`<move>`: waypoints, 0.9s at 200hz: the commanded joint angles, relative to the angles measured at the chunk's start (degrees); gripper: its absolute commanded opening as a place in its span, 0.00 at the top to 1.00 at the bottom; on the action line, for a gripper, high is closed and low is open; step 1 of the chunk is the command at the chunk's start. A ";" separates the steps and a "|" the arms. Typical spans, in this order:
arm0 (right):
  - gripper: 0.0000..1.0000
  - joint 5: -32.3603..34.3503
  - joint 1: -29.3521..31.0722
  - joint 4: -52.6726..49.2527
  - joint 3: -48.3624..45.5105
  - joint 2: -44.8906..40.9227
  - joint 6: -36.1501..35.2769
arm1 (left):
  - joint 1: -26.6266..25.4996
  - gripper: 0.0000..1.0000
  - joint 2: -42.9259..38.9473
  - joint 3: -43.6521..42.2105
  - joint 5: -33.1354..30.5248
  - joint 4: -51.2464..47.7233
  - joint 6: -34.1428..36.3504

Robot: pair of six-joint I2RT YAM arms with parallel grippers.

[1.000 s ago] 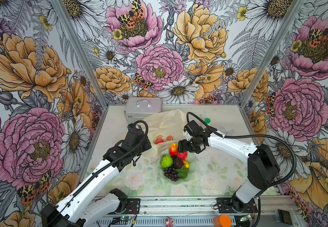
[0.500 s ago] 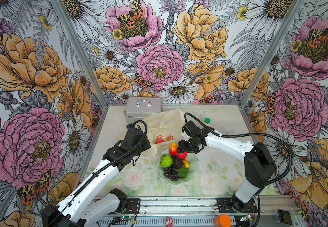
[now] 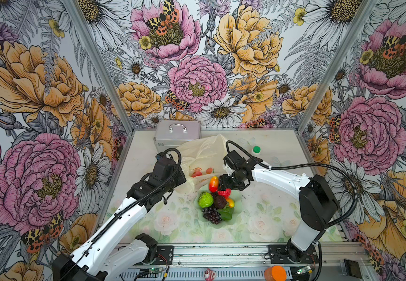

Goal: Place the fruits into the plastic bag
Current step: 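Close the right gripper on the red-yellow apple and lift it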

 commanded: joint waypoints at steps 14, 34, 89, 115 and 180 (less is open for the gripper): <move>0.35 0.50 0.44 0.64 1.86 0.32 0.22 | 0.83 1.00 -0.18 -0.93 1.36 1.24 0.72; 0.37 0.90 0.44 0.58 1.52 -0.47 0.18 | 0.93 1.00 -0.03 -0.80 1.49 1.48 0.76; 0.39 2.44 -0.94 0.56 -1.49 -5.84 0.55 | 0.93 1.00 -0.04 -0.84 1.62 1.59 0.76; 0.39 2.83 -2.23 0.56 -3.33 -9.47 1.04 | 0.87 1.00 -0.18 -0.85 1.59 1.68 0.61; 0.40 -0.15 -5.39 0.56 -5.38 -18.40 4.52 | 0.84 1.00 -0.53 -1.23 2.12 1.70 -0.14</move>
